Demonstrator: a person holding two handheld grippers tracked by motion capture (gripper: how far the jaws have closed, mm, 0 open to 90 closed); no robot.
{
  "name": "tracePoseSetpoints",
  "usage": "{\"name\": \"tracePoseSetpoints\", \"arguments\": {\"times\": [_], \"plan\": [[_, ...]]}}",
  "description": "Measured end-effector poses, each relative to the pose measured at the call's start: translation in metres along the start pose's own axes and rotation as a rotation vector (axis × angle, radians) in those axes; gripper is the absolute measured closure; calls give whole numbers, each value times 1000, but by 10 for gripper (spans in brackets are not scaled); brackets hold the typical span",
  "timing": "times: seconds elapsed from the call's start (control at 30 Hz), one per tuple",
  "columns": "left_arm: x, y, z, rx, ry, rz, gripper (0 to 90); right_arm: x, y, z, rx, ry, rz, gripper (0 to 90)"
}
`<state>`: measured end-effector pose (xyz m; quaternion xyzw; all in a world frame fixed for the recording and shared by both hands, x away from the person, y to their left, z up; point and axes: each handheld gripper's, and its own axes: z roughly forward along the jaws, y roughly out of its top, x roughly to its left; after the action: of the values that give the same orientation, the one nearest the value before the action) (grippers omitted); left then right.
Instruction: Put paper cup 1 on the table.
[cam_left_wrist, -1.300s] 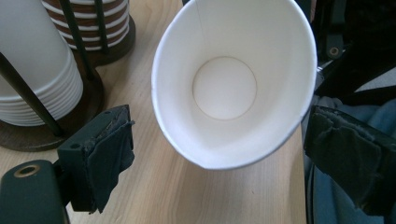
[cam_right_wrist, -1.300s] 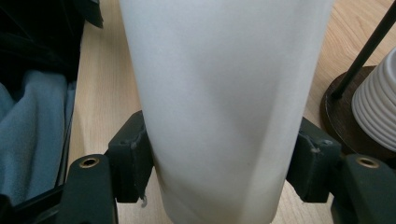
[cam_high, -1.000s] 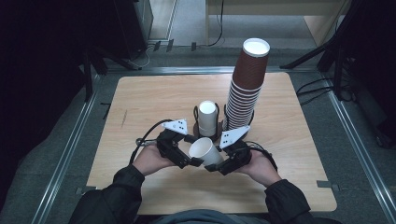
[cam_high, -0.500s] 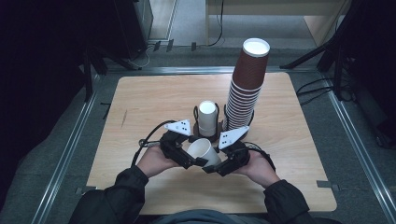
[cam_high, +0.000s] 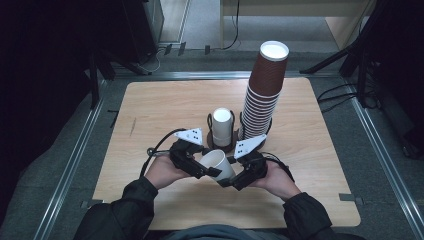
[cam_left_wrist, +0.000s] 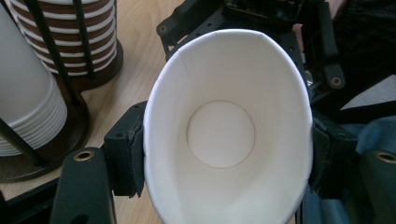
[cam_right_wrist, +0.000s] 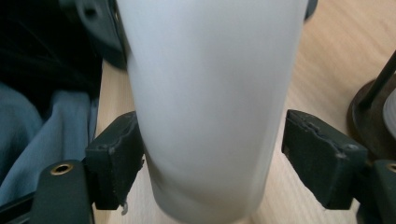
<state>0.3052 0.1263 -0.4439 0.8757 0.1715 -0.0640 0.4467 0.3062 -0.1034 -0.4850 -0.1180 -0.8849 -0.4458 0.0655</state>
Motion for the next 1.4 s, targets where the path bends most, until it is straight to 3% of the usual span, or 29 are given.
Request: {"name": "tracePoseSetpoints", "arguments": {"times": [0.13, 0.5, 0.63, 0.93, 1.03, 1.13, 1.4], "plan": [[2, -1, -2, 8, 11, -7, 286, 2, -3, -3, 30, -11, -3, 220], [9, -4, -6, 63, 87, -12, 288, 2, -9, -17, 48, -116, 37, 215], [11, -5, -10, 78, 101, -10, 287, 3, -12, -24, 19, -148, 61, 215], [22, -9, -19, 87, 100, -30, 287, -2, -17, -29, 47, -208, 101, 216], [26, -11, -25, 89, 105, -36, 287, -4, -17, -31, 33, -215, 128, 215], [30, -13, -30, 92, 115, -48, 287, -5, -18, -32, 35, -227, 121, 214], [36, -14, -47, 72, 179, -65, 288, -8, -24, -42, 15, -231, 140, 214]]}}
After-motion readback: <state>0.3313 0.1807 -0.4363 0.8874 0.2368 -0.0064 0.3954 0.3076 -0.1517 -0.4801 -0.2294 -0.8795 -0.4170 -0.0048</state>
